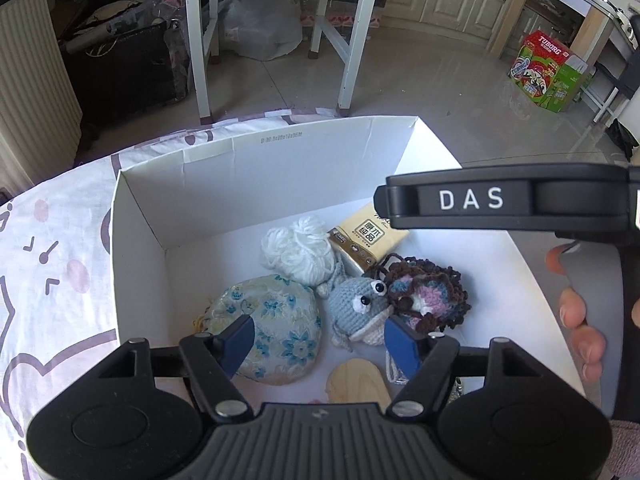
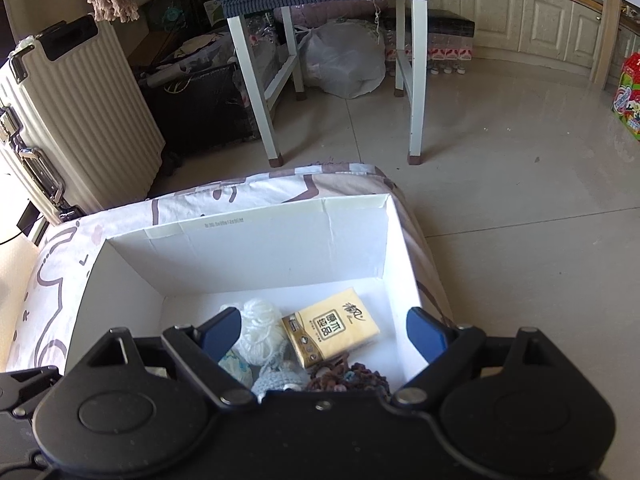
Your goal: Organize objects
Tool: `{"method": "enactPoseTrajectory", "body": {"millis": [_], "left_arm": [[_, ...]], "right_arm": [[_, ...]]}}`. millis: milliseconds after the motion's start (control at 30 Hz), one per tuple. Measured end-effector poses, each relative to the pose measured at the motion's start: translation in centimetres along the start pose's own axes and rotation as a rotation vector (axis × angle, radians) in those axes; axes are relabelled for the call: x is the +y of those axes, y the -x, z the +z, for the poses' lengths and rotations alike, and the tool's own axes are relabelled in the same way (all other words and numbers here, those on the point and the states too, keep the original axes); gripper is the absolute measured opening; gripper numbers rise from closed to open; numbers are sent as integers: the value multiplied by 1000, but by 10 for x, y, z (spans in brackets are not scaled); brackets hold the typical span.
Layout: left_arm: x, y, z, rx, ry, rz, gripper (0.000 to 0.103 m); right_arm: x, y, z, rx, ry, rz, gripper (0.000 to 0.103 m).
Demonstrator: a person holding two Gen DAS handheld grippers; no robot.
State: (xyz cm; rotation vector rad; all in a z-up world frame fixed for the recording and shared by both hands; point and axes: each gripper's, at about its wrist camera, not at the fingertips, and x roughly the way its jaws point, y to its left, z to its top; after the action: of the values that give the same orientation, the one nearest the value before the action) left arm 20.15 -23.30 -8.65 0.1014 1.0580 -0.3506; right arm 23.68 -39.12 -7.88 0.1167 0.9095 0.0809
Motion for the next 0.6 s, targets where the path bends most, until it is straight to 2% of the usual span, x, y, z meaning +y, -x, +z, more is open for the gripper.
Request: {"method": "enactPoseTrajectory", "body": {"millis": [67,433,600], "left_arm": [[1,7,-1,-7,-1,2,78],[19,53,-13,-31,25,23,84],[38,75,-19,-36,72,30,87]], "right_arm": [[2,6,0,-4,0,1,90],[19,50,-6,-28,-14,-33,90],[30,74,-13,-39,56,-68,90]]}}
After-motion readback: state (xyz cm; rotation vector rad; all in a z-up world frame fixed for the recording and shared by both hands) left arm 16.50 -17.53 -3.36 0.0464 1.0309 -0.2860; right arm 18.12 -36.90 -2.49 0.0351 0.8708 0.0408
